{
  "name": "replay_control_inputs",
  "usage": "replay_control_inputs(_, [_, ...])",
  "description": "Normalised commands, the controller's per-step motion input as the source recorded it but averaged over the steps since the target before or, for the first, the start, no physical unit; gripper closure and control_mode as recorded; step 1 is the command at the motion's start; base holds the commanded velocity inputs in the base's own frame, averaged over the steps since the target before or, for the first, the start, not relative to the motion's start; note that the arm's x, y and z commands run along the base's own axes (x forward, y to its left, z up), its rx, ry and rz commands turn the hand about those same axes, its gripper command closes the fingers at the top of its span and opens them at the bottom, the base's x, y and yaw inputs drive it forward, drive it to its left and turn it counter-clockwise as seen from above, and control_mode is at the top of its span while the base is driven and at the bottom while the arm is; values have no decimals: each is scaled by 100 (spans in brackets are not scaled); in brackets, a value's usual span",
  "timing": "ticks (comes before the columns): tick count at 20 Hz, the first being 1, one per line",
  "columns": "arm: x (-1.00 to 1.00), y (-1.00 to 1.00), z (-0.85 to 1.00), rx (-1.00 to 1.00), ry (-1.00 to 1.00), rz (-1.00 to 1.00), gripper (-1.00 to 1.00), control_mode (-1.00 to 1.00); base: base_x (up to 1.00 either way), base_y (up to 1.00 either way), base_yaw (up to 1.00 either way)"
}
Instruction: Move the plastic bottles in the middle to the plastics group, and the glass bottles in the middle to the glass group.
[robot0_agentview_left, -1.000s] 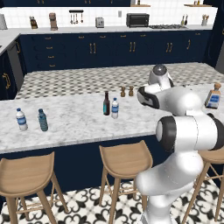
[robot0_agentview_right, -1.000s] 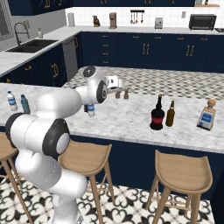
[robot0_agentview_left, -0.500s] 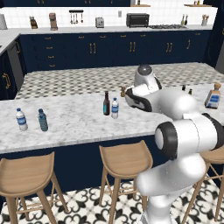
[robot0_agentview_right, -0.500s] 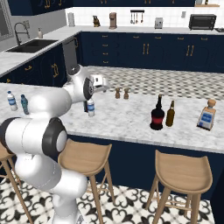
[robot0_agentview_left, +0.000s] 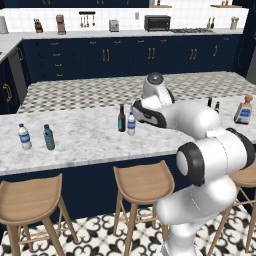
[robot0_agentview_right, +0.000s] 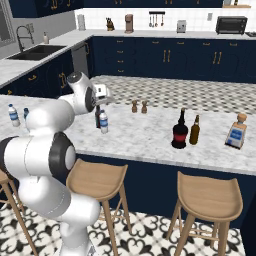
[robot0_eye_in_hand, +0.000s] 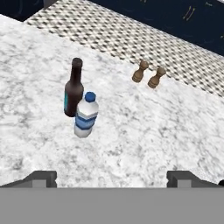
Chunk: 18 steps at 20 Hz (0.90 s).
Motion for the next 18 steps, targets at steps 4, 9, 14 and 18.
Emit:
replay_control_inputs(4, [-3, 17, -3, 9, 9, 18, -100, -100, 0, 0, 0])
replay_control_inputs(9, [9, 10, -3, 10, 5, 5, -100, -100, 0, 0, 0])
replay_control_inputs(14, [24, 13, -9, 6, 11, 0, -100, -100, 0, 0, 0])
replay_control_inputs(18, [27, 10, -17, 3, 16, 0, -100, -100, 0, 0, 0])
